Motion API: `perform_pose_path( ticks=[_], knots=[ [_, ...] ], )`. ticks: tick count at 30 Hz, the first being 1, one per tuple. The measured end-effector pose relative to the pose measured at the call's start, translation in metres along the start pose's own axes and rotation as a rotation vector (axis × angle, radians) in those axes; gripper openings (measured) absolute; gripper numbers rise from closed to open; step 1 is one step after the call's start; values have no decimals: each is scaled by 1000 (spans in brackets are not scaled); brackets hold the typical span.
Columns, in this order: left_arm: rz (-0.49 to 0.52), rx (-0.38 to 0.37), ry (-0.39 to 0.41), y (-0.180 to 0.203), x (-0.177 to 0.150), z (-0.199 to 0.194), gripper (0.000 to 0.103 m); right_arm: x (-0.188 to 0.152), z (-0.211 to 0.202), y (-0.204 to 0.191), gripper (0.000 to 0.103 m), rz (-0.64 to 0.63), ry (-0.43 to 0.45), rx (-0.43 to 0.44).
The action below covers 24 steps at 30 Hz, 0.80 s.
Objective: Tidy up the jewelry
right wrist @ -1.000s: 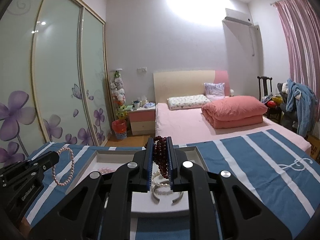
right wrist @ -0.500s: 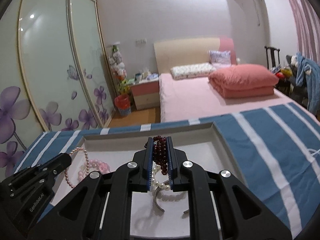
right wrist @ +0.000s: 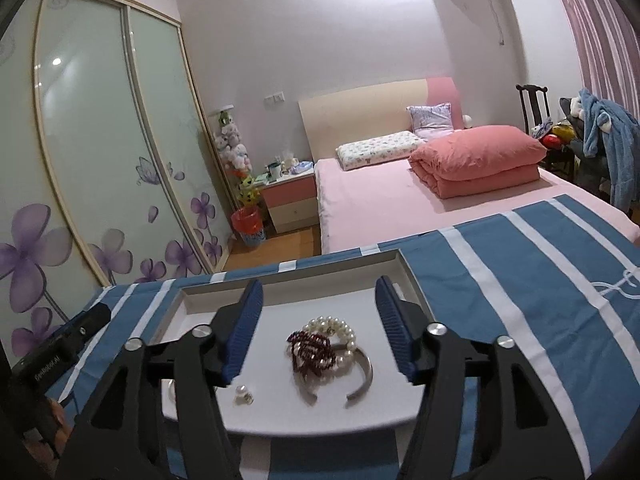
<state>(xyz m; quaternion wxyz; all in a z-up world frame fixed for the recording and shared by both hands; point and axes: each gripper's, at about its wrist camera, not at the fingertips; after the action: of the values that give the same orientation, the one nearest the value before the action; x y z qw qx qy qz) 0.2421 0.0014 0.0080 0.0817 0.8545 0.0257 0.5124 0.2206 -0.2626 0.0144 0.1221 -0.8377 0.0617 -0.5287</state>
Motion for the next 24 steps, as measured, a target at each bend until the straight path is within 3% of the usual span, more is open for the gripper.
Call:
perform_pose_path(
  ticks=[3, 8, 11, 17, 24],
  knots=[
    [3, 14, 19, -5, -4, -23, 65, -3, -20, -10, 71, -26, 7, 19],
    [30, 39, 64, -8, -18, -65, 87, -11, -54, -22, 93, -73, 36, 30],
    [64, 52, 97, -8, -30, -90, 97, -18, -73, -27, 101, -89, 49, 27],
    [127, 76, 150, -5, -52, -130, 99, -29, -94, -27, 101, -79, 55, 26],
    [86, 71, 149, -11, -71, -158, 99, -52, -117, -30, 101, -129, 88, 5]
  ],
)
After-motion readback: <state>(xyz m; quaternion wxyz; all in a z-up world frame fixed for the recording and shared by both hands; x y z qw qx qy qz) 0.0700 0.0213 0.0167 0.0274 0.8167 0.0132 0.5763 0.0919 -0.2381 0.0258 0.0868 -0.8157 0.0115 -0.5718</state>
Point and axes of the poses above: each gripper's, at about its wrist camera, not at the fingertips, and z roughly the way its jaws point, y to its right, x to its top, and after that the axes turned 2 degrees about x, right-handed
